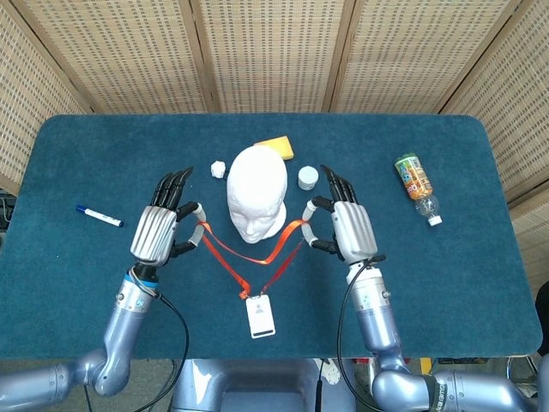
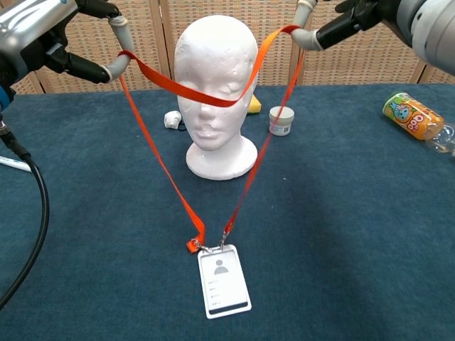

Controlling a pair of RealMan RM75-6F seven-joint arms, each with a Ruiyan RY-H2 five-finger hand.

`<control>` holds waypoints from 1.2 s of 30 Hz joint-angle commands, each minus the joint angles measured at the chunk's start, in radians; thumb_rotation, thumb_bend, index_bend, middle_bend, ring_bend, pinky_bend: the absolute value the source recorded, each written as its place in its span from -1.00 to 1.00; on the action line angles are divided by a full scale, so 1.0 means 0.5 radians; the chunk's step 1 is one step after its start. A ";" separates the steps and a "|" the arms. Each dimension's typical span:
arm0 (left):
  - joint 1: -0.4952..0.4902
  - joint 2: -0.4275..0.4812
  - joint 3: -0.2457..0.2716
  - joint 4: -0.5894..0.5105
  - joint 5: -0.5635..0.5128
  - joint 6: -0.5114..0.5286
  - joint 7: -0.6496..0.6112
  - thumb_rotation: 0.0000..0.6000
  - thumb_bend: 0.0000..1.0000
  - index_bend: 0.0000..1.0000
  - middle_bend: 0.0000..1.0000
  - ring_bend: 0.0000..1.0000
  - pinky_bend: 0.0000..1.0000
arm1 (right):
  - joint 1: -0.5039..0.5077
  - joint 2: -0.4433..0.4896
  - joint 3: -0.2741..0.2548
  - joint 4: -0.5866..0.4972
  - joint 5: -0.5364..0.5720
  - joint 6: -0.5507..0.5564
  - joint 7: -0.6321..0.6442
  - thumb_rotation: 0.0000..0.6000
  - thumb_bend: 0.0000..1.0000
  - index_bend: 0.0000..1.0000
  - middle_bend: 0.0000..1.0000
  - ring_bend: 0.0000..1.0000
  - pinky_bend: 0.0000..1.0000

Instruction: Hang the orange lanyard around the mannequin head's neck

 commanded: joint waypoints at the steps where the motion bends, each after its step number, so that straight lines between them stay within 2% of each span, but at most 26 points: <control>1: -0.019 0.008 -0.049 -0.039 -0.059 -0.016 0.034 1.00 0.03 0.40 -1.00 -1.00 -1.00 | 0.028 0.023 0.045 -0.013 0.026 0.017 -0.028 1.00 -0.13 0.49 -1.00 -1.00 -1.00; 13: -0.109 0.019 -0.223 -0.021 -0.359 -0.160 -0.010 1.00 0.04 0.40 -1.00 -1.00 -1.00 | 0.155 0.047 0.177 0.116 0.247 -0.003 -0.087 1.00 -0.13 0.49 -1.00 -1.00 -1.00; 22: -0.174 -0.004 -0.311 0.063 -0.470 -0.181 -0.045 1.00 0.05 0.40 -1.00 -1.00 -1.00 | 0.260 0.044 0.279 0.228 0.407 -0.025 -0.088 1.00 -0.13 0.49 -1.00 -1.00 -1.00; 36: -0.295 -0.079 -0.503 0.099 -0.860 -0.241 -0.069 1.00 0.07 0.40 -1.00 -1.00 -1.00 | 0.460 0.049 0.459 0.477 0.709 -0.111 -0.071 1.00 -0.13 0.49 -0.98 -1.00 -1.00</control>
